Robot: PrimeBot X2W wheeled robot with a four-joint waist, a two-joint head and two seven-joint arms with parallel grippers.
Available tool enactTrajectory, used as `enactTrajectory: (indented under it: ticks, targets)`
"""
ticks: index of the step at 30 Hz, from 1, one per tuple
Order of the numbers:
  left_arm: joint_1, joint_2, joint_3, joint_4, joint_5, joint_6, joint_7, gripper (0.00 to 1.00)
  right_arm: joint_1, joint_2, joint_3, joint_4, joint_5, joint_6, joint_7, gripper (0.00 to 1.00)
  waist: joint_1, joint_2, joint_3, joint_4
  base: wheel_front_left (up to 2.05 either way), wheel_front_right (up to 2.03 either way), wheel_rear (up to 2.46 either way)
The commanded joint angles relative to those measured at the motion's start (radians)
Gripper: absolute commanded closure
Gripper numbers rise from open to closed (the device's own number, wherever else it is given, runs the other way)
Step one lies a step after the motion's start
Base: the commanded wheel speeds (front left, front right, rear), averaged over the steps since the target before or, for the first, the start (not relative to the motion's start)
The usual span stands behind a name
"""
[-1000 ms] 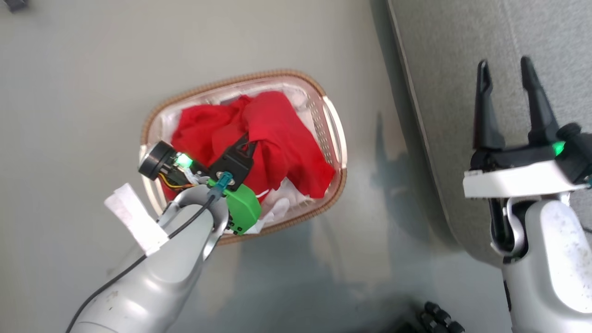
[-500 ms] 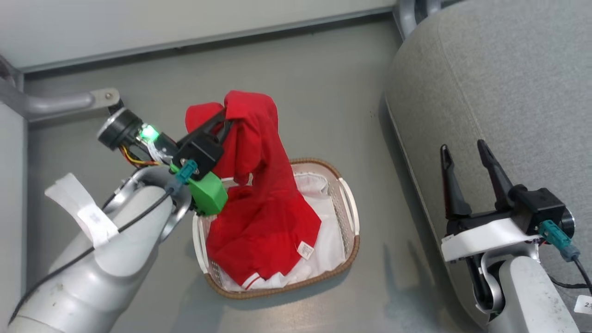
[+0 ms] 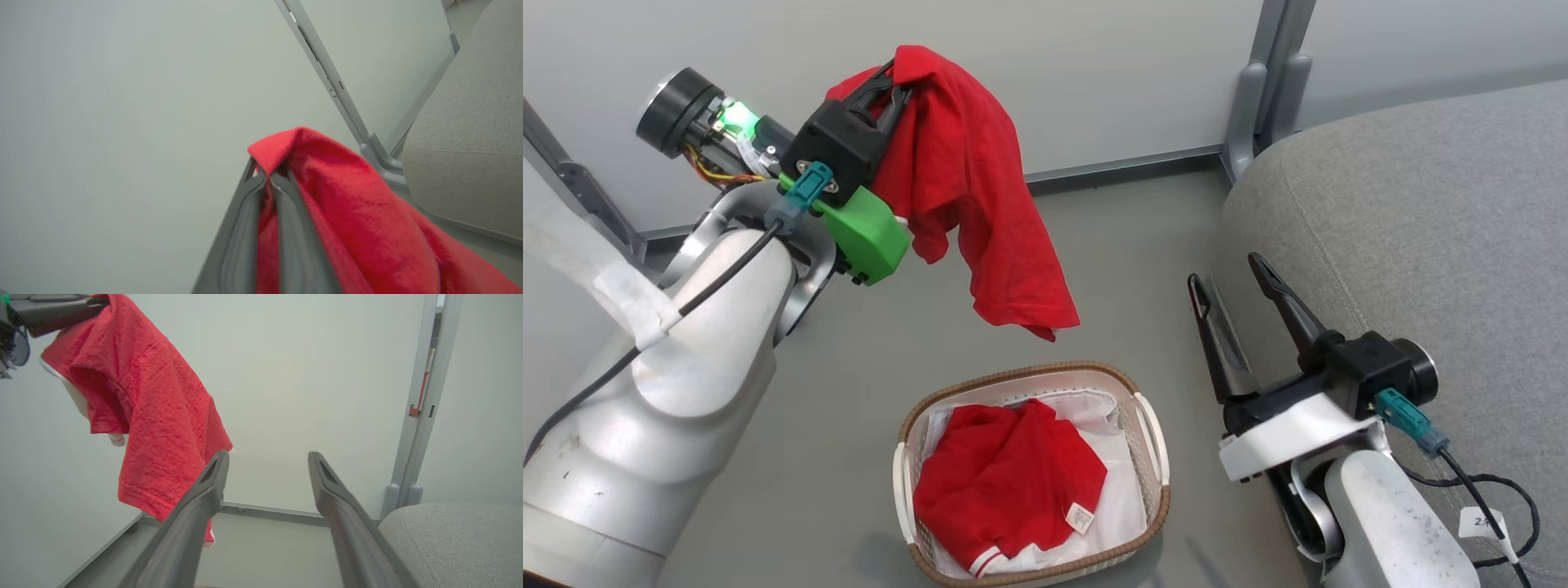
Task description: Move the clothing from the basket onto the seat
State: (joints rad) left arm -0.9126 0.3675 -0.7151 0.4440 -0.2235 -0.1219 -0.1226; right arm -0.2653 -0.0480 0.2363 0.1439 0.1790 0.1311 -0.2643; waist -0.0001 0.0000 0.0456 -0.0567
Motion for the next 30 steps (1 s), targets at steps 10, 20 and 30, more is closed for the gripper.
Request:
enactTrajectory:
  ticks: [10, 20, 30]
  targets:
    - [-0.023, -0.044, -0.008, -0.020, -0.036, 0.015, 0.051, 1.00, -0.136, -0.004, 0.172, 0.014, 0.103, 0.000, 0.000, 0.00, 0.0001, 0.0000, -0.017, 0.020, 0.00, 0.00, 0.00]
    - [-0.004, -0.102, -0.052, -0.088, -0.061, 0.009, 0.069, 1.00, -0.299, -0.004, 0.242, 0.181, 0.058, -0.001, 0.000, 0.00, 0.0001, 0.0000, -0.032, 0.071, 0.00, 0.00, 0.00]
    - [0.033, -0.111, -0.100, -0.191, -0.083, 0.003, 0.080, 1.00, -0.357, -0.004, 0.254, 0.319, 0.041, -0.001, 0.000, 0.32, 0.0001, 0.0000, -0.044, 0.108, 0.00, 0.00, 0.00]
